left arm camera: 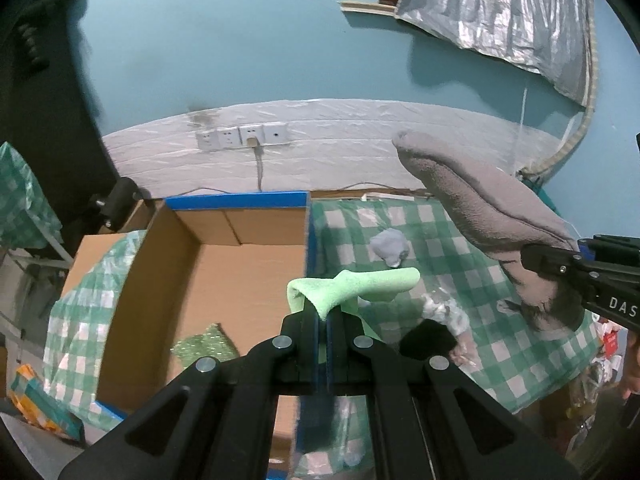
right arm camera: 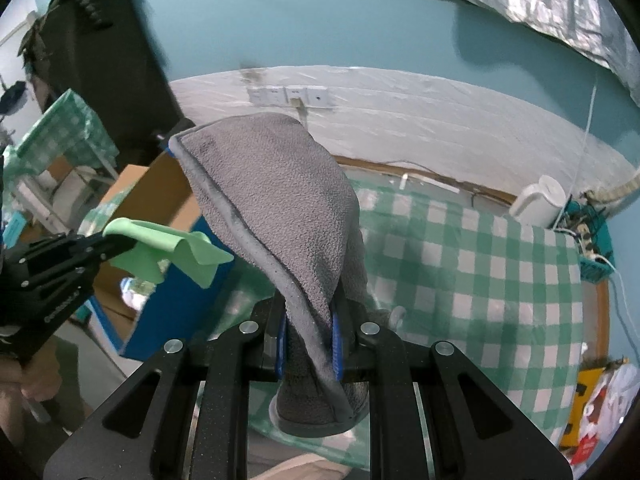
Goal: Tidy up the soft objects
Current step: 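Carry green cloth and grey fleece over the cardboard box with both tools, then open left tool to drop green cloth while right tool releases grey fleece into box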
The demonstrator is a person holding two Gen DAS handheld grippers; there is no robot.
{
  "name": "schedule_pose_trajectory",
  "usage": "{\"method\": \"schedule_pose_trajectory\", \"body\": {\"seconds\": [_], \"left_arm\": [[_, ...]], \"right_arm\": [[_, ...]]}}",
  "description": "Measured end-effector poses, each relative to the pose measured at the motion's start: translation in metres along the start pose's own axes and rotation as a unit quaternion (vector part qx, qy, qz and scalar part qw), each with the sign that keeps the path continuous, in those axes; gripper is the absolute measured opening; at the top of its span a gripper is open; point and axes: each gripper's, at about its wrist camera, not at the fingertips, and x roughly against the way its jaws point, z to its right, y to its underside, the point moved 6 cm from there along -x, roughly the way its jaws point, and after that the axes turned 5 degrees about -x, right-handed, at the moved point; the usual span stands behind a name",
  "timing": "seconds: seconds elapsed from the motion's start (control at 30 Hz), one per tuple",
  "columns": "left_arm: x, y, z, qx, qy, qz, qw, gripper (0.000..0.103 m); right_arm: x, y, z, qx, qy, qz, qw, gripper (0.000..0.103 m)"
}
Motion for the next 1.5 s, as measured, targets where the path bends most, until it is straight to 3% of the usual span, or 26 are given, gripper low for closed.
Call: {"method": "schedule_pose_trajectory", "body": {"seconds": [0.63,1.0,1.37,1.43,1.5], "left_arm": [[0.01,0.015,-0.094,0.067,-0.049,0.008,0.9965,0.003],[-0.006,0.038,-0.138,0.097,-0.08,-0.019,0.9919,0.003],[-0.032,0.064,-0.167,0.122,-0.102,-0.064,0.9853,0.003],[-0.036,0.069,-0.168,0.124,-0.1,-0.073,0.9845,0.003],[-0.037,0.071,-0.168,0.126,-0.101,-0.078,0.9838,0.011]], "right_arm": [[-0.034,-0.023,-0.111,0.057,-0.056,-0.015,0.997,0.014],[-0.076,-0.027,-0.165,0.081,-0.076,-0.048,0.993,0.014],[-0.111,-0.022,-0.192,0.079,-0.087,-0.081,0.99,0.015],[-0.116,-0.021,-0.195,0.073,-0.096,-0.084,0.989,0.017],[-0.12,-0.022,-0.197,0.063,-0.105,-0.083,0.989,0.03]]}}
